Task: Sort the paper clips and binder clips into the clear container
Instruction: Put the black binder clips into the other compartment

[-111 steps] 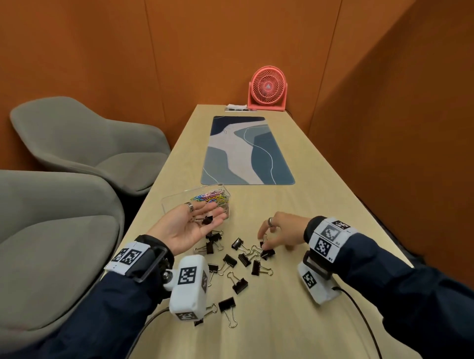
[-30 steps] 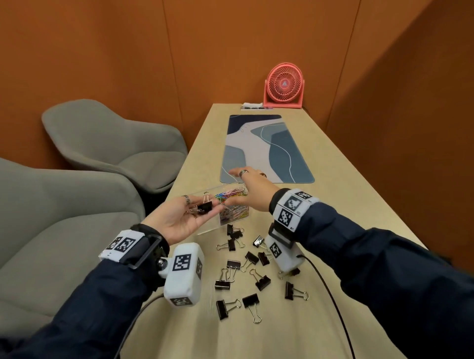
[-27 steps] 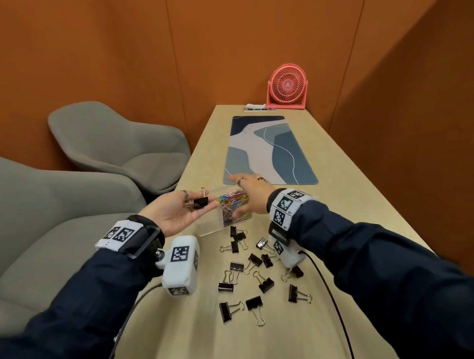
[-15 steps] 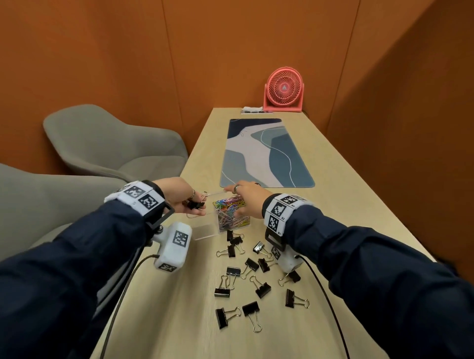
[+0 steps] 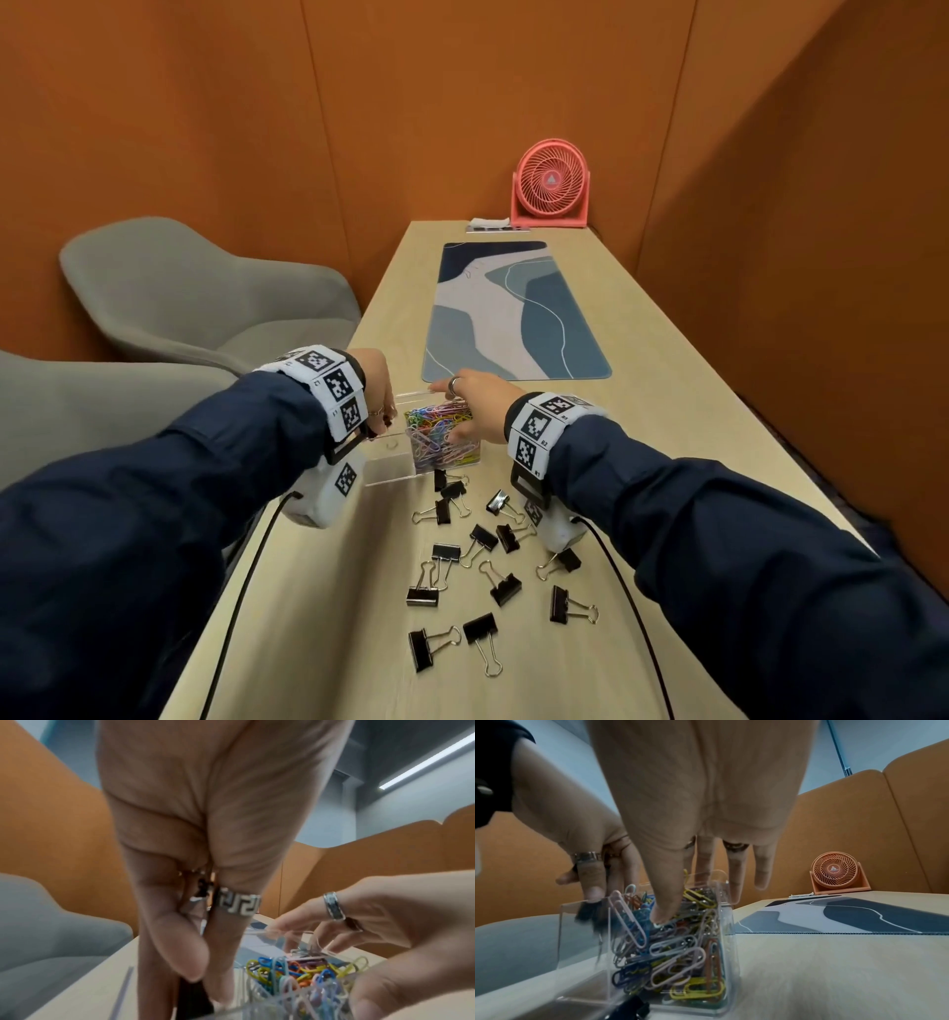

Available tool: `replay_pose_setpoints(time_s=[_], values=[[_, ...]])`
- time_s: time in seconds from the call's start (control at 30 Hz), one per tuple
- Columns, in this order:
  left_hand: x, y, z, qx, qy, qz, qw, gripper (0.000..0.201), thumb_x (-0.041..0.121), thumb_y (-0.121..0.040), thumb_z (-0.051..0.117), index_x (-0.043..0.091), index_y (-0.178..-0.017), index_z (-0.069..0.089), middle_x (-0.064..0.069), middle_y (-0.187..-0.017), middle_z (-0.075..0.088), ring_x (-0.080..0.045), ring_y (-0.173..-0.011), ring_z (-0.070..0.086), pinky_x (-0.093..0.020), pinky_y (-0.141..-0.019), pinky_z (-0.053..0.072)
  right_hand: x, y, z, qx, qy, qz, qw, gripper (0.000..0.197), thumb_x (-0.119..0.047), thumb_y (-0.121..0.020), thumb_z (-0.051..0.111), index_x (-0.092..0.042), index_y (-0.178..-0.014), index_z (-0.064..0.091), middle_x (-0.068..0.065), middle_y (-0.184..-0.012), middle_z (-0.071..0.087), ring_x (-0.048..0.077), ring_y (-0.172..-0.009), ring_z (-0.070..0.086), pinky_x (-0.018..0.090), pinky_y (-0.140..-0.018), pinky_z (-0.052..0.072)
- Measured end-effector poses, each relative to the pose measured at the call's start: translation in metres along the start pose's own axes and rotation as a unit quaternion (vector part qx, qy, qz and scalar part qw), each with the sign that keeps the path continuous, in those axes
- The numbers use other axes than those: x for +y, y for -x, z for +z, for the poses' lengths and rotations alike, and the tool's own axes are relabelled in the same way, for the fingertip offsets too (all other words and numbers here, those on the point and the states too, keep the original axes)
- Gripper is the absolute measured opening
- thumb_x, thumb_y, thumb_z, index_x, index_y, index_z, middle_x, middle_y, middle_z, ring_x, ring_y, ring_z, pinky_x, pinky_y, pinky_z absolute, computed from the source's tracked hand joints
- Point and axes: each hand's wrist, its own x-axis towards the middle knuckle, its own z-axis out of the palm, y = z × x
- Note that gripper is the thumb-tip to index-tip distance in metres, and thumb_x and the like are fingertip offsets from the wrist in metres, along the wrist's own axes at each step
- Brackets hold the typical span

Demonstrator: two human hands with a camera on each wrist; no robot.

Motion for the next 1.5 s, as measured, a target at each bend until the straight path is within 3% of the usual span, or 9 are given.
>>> replay_pose_setpoints(time_s=[0.13, 0.27, 0.37, 0.5, 1.0, 1.2, 1.27, 1.37, 1.5], values=[[0.006, -0.002, 0.001, 0.023, -0.033, 0.041, 0.998, 0.023, 0.0, -0.082, 0.068, 0.006, -0.104, 0.069, -0.01, -0.093, 0.072, -0.019, -0.076, 0.068, -0.02, -0.061, 0.051, 0.002, 0.001, 0.001, 0.006, -0.009, -0.001, 1.0, 0.069, -0.019, -0.083, 0.068, -0.022, -0.143, 0.033, 0.004, -0.138, 0.047, 0.022, -0.126, 0.047, 0.038, -0.105, 0.039], [0.006, -0.008, 0.005, 0.072, -0.015, 0.157, 0.985, 0.015, 0.001, -0.085, 0.063, 0.014, -0.093, 0.066, 0.001, -0.082, 0.065, -0.01, -0.066, 0.057, -0.011, -0.045, 0.04, 0.001, 0.0, 0.002, 0.006, 0.006, -0.004, 1.0, 0.068, -0.022, -0.082, 0.069, -0.021, -0.142, 0.035, 0.007, -0.135, 0.049, 0.024, -0.123, 0.048, 0.039, -0.103, 0.041], [-0.001, -0.013, 0.019, 0.094, -0.049, 0.194, 0.975, 0.018, 0.004, -0.088, 0.058, 0.018, -0.093, 0.049, 0.007, -0.086, 0.047, -0.015, -0.083, 0.046, -0.011, -0.056, 0.034, 0.001, 0.0, 0.002, 0.007, 0.016, -0.005, 1.0, 0.068, -0.023, -0.082, 0.068, -0.021, -0.142, 0.036, 0.007, -0.134, 0.049, 0.025, -0.122, 0.049, 0.039, -0.102, 0.041], [-0.012, -0.015, 0.031, 0.078, -0.072, 0.192, 0.976, 0.034, -0.009, -0.084, 0.041, 0.021, -0.101, 0.038, -0.002, -0.109, 0.035, -0.017, -0.103, 0.037, -0.028, -0.091, 0.035, 0.003, 0.002, 0.003, 0.008, 0.006, -0.008, 1.0, 0.069, -0.023, -0.083, 0.068, -0.024, -0.143, 0.033, 0.006, -0.135, 0.049, 0.024, -0.123, 0.048, 0.039, -0.103, 0.041], [-0.03, -0.011, 0.029, 0.217, 0.004, 0.269, 0.938, 0.028, 0.007, -0.081, 0.068, 0.024, -0.099, 0.056, 0.001, -0.099, 0.05, -0.015, -0.088, 0.051, -0.031, -0.084, 0.044, 0.005, 0.005, 0.003, 0.008, -0.031, 0.007, 0.999, 0.075, -0.029, -0.08, 0.07, -0.017, -0.143, 0.03, 0.005, -0.143, 0.038, 0.023, -0.125, 0.045, 0.037, -0.106, 0.037], [-0.029, 0.017, 0.04, 0.315, 0.12, 0.327, 0.883, 0.016, 0.014, -0.086, 0.064, 0.024, -0.097, 0.058, 0.006, -0.087, 0.056, -0.006, -0.075, 0.054, -0.009, -0.062, 0.038, 0.018, 0.025, 0.001, 0.163, -0.137, 0.052, 0.976, 0.039, -0.048, -0.083, 0.06, -0.015, -0.093, 0.043, -0.005, -0.084, 0.042, 0.011, -0.07, 0.045, 0.028, -0.071, 0.038], [-0.027, 0.027, 0.05, 0.301, 0.155, 0.331, 0.881, 0.013, 0.015, -0.084, 0.066, 0.022, -0.094, 0.059, 0.007, -0.079, 0.058, -0.007, -0.068, 0.054, -0.009, -0.061, 0.039, 0.02, 0.033, 0.002, 0.123, -0.129, 0.023, 0.984, 0.029, -0.044, -0.086, 0.059, -0.016, -0.084, 0.048, -0.006, -0.072, 0.046, 0.011, -0.065, 0.044, 0.026, -0.064, 0.036], [-0.028, 0.031, 0.069, 0.217, 0.154, 0.304, 0.915, 0.008, 0.021, -0.082, 0.069, 0.025, -0.081, 0.061, 0.008, -0.069, 0.058, -0.004, -0.059, 0.05, -0.011, -0.059, 0.038, 0.018, 0.041, 0.011, -0.008, -0.079, -0.034, 0.996, 0.023, -0.032, -0.088, 0.06, -0.02, -0.108, 0.061, -0.003, -0.085, 0.057, 0.006, -0.071, 0.047, 0.023, -0.073, 0.036], [-0.029, 0.025, 0.094, 0.099, 0.055, 0.25, 0.962, 0.007, 0.025, -0.083, 0.066, 0.022, -0.09, 0.065, 0.007, -0.082, 0.063, 0.0, -0.061, 0.048, -0.01, -0.056, 0.036, 0.007, 0.043, 0.023, -0.131, 0.028, -0.07, 0.989, 0.04, -0.017, -0.092, 0.053, -0.026, -0.131, 0.05, 0.002, -0.104, 0.057, 0.013, -0.088, 0.048, 0.025, -0.083, 0.039]])
